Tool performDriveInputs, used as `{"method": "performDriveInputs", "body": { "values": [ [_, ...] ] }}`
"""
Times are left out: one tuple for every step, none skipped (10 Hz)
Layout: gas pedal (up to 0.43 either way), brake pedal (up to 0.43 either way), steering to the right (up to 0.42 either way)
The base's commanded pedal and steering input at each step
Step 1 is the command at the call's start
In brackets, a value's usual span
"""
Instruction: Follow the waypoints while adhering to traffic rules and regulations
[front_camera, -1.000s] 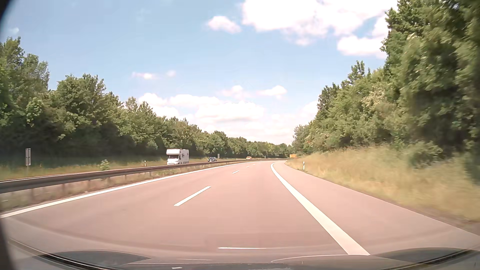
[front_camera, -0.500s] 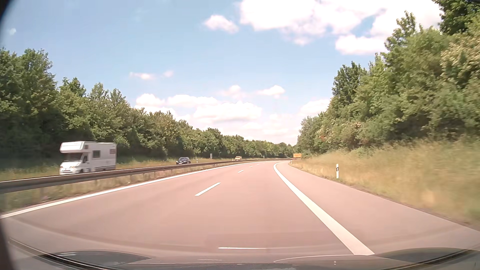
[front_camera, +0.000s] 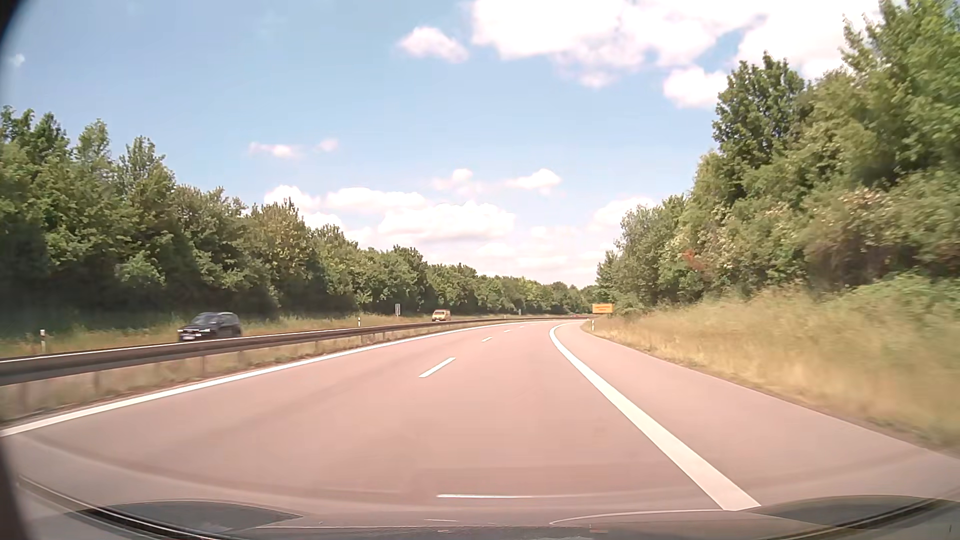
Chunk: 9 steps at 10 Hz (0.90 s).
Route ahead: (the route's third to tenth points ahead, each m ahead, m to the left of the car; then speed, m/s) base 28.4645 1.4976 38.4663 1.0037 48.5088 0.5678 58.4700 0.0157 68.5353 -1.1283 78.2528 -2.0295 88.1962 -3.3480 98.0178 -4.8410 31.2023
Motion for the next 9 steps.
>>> {"method": "performDriveInputs", "body": {
  "values": [
    [0.228, 0.006, 0.01],
    [0.228, 0.012, 0.01],
    [0.228, 0.012, 0.01],
    [0.228, 0.012, 0.01],
    [0.228, 0.012, 0.01],
    [0.228, 0.012, 0.01],
    [0.228, 0.006, 0.01],
    [0.24, 0.012, 0.01],
    [0.26, 0.012, 0.01]
  ]
}}
